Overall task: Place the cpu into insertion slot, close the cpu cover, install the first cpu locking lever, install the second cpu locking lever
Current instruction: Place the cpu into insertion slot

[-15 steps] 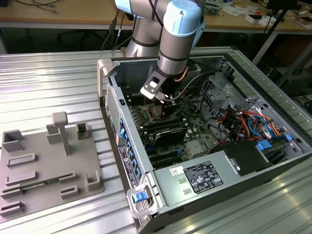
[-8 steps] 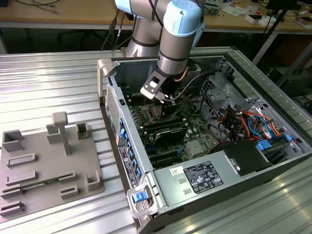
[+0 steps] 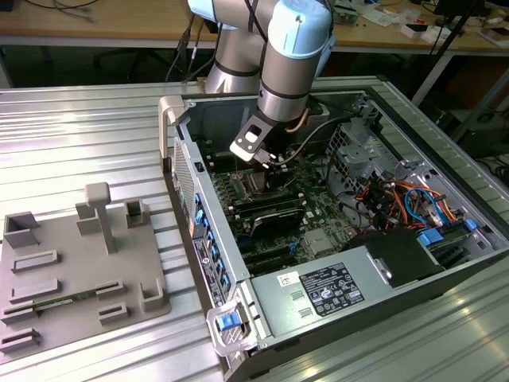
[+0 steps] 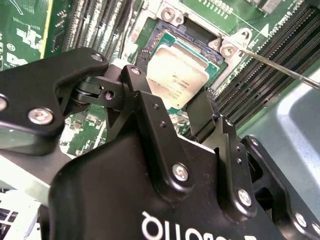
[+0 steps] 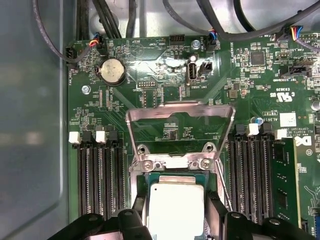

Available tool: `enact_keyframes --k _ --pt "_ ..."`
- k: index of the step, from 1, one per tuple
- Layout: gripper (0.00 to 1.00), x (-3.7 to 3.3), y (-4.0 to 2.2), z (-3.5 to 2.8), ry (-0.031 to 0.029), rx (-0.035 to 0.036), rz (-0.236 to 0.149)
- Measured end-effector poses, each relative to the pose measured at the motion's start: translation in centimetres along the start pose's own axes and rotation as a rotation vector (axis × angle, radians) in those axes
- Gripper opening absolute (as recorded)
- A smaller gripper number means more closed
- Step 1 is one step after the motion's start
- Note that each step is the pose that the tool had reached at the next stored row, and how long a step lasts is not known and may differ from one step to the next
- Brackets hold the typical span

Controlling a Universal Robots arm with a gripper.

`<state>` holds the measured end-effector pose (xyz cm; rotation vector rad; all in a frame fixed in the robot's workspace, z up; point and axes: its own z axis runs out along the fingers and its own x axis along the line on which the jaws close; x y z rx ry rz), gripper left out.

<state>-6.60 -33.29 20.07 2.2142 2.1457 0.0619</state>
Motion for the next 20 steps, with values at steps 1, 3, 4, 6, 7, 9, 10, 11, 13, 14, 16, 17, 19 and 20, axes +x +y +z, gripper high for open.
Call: enact_keyframes --k 1,3,4,6,7,9,10,11,13,14,16,17,19,20 --pt "0.58 -0.06 0.0 0.01 0.0002 -0.0001 -0.002" --pt "0.58 -0.06 -0.01 0.09 0.001 -0.0002 -0.015" --pt "0.58 -0.06 -0.01 0.1 0.0012 -0.0002 -0.019" --pt "0.58 -0.06 -0.01 0.15 0.0032 -0.0006 -0.047" --pt "0.58 -0.06 -0.02 0.17 0.0038 -0.0006 -0.055" --pt "0.58 -0.07 -0.04 0.21 0.0047 -0.0008 -0.068" --pt "0.58 -0.09 -0.06 0.22 0.0049 -0.0009 -0.068" --pt "0.58 -0.11 -0.11 0.22 0.0048 -0.0009 -0.068" --pt "0.58 -0.13 -0.27 0.22 0.0047 -0.0007 -0.068" --pt "0.58 -0.13 -0.29 0.22 0.0047 -0.0007 -0.067" --pt "0.58 -0.14 -0.3 0.23 0.0046 -0.0007 -0.067" --pt "0.58 -0.14 -0.3 0.24 0.0046 -0.0007 -0.068" --pt "0.58 -0.15 -0.29 0.26 0.0041 -0.0006 -0.062" --pt "0.58 -0.15 -0.27 0.28 0.0038 -0.0006 -0.056"
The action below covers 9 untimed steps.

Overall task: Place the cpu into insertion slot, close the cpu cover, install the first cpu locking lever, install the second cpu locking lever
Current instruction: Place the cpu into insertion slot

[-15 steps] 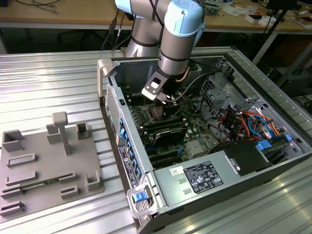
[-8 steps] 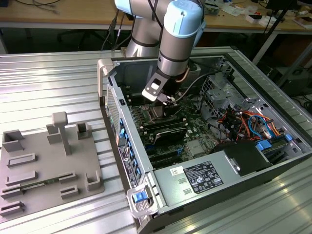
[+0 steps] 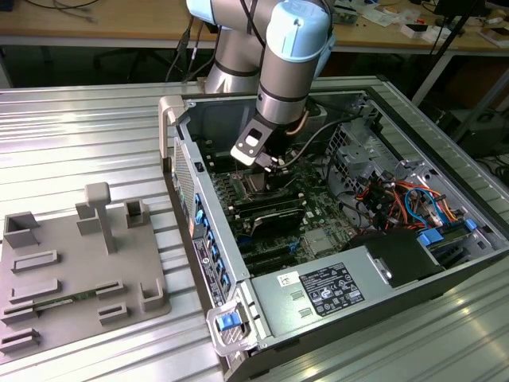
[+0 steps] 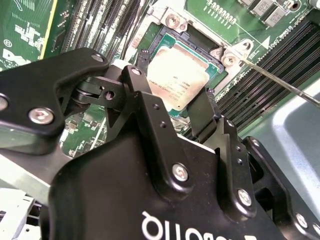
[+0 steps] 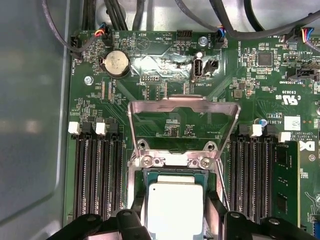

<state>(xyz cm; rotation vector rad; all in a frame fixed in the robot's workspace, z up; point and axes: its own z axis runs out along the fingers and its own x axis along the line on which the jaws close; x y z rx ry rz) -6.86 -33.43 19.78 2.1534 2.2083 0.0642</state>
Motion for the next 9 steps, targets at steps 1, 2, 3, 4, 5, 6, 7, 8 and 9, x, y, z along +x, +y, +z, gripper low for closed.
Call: enact_keyframes --k 1,2,3,4,5,6,7,8,9 --pt "0.58 0.0 0.03 0.01 -0.0001 0.0 0.002" --pt "0.58 0.0 0.05 0.01 -0.0002 0.0 0.004" --pt "0.58 0.0 0.09 0.02 -0.0003 0.0 0.005" --pt "0.58 0.0 0.12 0.03 -0.0002 -0.0001 0.005" --pt "0.58 0.0 0.13 0.03 -0.0004 0.0 0.005" --pt "0.58 0.0 0.13 0.03 -0.0003 0.0 0.005" --pt "0.58 0.0 0.13 0.03 -0.0004 0.0 0.005" --pt "0.58 0.0 0.13 0.03 -0.0003 0.0 0.005" --pt "0.58 0.0 0.13 0.03 -0.0003 0.0 0.005"
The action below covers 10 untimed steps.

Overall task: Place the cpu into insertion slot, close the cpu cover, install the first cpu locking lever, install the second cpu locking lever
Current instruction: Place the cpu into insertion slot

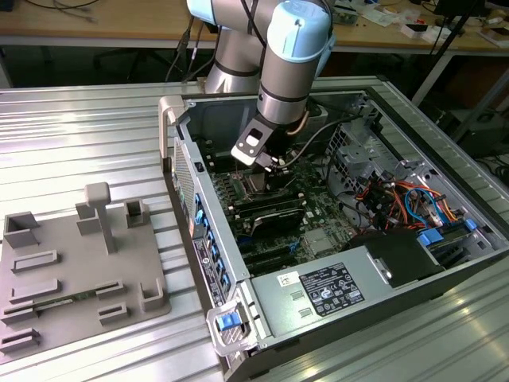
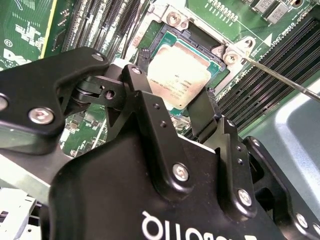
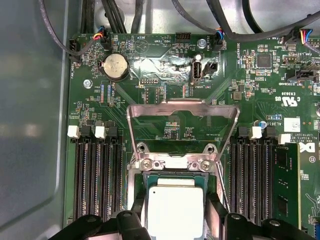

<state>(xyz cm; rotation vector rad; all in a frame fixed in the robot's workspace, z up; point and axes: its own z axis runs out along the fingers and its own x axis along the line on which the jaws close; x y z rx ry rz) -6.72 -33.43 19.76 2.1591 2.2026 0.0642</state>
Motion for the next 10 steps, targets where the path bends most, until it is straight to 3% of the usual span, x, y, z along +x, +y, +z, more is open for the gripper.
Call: enact_keyframes --k 6,7,10 --pt "0.59 0.0 0.01 0.0 0.0 0.0 0.0" --pt "0.65 0.0 0.01 0.0 0.0 0.0 0.0" --pt "0.65 0.0 0.01 -0.01 -0.0001 0.0001 0.0"
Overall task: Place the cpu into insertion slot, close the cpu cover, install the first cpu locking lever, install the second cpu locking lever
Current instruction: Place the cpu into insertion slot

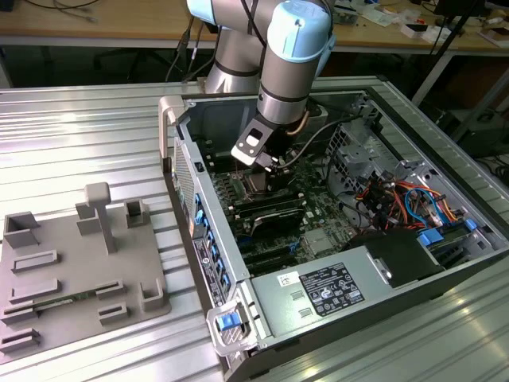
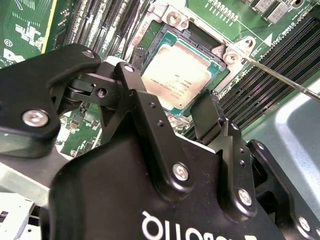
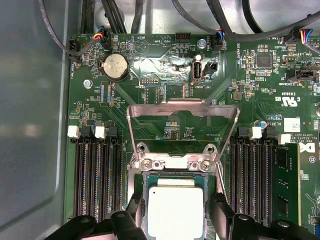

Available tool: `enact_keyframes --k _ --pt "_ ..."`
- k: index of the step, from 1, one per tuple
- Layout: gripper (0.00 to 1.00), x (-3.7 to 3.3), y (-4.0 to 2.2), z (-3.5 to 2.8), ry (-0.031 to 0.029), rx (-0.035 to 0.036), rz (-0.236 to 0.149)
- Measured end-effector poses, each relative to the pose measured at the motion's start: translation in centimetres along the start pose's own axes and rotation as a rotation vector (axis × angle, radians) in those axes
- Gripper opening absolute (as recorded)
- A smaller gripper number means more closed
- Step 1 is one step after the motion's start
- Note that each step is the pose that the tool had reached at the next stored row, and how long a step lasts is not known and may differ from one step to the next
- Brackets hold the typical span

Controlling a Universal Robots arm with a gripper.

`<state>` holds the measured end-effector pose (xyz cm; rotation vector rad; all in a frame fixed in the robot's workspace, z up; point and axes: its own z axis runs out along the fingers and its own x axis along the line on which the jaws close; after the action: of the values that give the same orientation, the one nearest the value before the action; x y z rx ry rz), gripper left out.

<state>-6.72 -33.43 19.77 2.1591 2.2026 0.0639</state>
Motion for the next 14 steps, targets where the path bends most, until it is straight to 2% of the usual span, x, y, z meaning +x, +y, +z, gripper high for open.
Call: enact_keyframes --k 6,9,14 --pt "0.65 -0.01 0.04 -0.56 0.0001 -0.0001 0.0" --pt "0.65 -0.01 0.08 -1.11 0.0002 -0.0002 0.0" --pt "0.65 -0.01 0.08 -1.18 0.0004 -0.0001 0.0"
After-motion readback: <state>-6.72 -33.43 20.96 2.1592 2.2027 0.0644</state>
